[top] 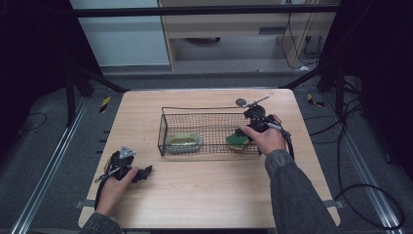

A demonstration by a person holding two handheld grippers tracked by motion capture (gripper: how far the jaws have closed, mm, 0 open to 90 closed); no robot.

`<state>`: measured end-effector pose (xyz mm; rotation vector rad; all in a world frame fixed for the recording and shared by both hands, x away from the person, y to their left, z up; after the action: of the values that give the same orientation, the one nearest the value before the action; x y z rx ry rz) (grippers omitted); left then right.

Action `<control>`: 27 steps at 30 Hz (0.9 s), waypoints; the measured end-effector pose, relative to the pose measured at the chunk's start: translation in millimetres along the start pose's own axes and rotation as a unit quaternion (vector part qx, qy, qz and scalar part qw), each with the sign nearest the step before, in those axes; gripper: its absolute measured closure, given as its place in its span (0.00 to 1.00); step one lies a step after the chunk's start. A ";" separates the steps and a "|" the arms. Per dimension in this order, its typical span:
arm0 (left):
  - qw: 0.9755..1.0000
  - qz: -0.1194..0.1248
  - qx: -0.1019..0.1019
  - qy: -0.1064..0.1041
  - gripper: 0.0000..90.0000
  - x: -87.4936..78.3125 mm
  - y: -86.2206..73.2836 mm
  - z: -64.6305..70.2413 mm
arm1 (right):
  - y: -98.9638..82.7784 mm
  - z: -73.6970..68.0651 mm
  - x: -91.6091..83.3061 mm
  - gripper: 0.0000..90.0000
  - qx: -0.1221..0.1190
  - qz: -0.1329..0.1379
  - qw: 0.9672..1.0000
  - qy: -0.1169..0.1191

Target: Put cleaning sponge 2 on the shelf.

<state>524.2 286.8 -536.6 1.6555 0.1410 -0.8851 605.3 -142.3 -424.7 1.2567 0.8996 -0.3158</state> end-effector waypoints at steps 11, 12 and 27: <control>1.000 0.001 0.001 0.001 0.00 0.0 0.1 -0.2 | -5.2 16.6 -15.1 0.08 0.011 0.036 0.999 -0.005; 1.000 0.001 0.001 0.001 0.00 0.0 0.1 -0.3 | -6.2 18.4 -16.4 0.09 0.012 0.039 0.999 -0.006; 1.000 0.001 0.001 0.001 0.00 0.0 0.1 -0.2 | -39.5 52.2 -39.2 0.10 0.014 0.081 0.996 -0.044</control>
<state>524.3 286.9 -536.5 1.6586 0.1397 -0.8830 575.9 -212.7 -421.2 1.3235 0.7158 -0.2534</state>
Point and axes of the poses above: each handheld gripper's, and its own axes: x roughly forward along the jaws, y roughly out of its top, z roughly to its right, the point moved 4 cm from there along x, roughly forward along the jaws, and after that the axes turned 7 degrees about z, right-handed, at the moved point
